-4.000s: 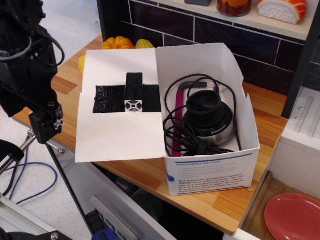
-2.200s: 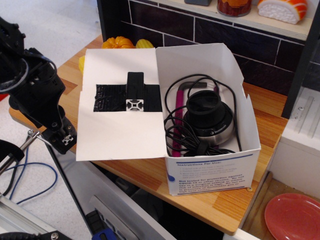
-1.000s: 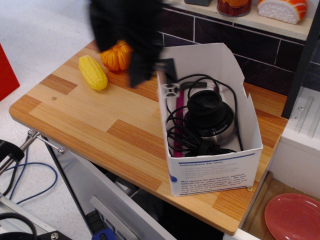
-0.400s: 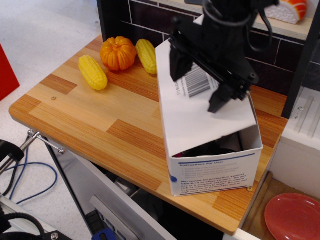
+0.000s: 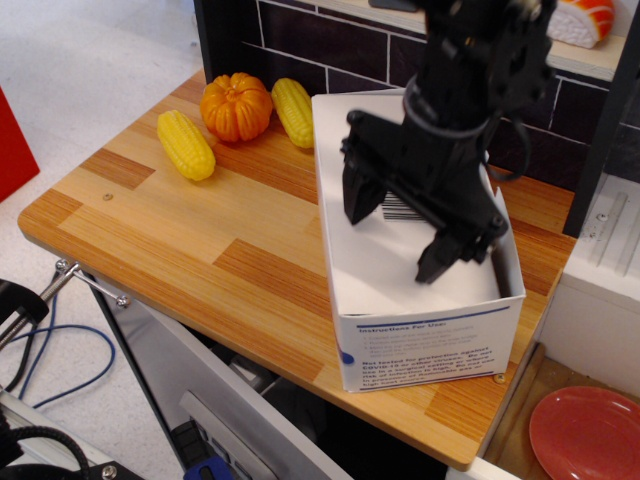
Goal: Close white1fbox flap
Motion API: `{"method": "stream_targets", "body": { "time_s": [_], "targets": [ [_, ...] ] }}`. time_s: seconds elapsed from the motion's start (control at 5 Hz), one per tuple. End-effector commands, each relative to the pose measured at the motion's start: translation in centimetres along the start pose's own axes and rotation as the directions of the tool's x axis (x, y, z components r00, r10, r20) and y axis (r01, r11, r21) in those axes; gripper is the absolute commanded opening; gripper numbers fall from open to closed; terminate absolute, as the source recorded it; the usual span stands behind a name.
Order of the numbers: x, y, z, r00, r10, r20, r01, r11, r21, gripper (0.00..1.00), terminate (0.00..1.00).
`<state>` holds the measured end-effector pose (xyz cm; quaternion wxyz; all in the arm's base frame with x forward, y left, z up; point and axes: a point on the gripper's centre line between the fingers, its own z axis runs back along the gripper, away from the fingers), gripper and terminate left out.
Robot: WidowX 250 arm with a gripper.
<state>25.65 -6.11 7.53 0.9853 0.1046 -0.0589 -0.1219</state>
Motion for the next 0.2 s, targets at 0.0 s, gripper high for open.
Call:
{"method": "stream_targets", "body": {
  "time_s": [0.0],
  "targets": [
    [-0.33,0.49,1.41,1.000,-0.002,0.012,0.002,1.000,-0.005,1.00,1.00]
  ]
}}
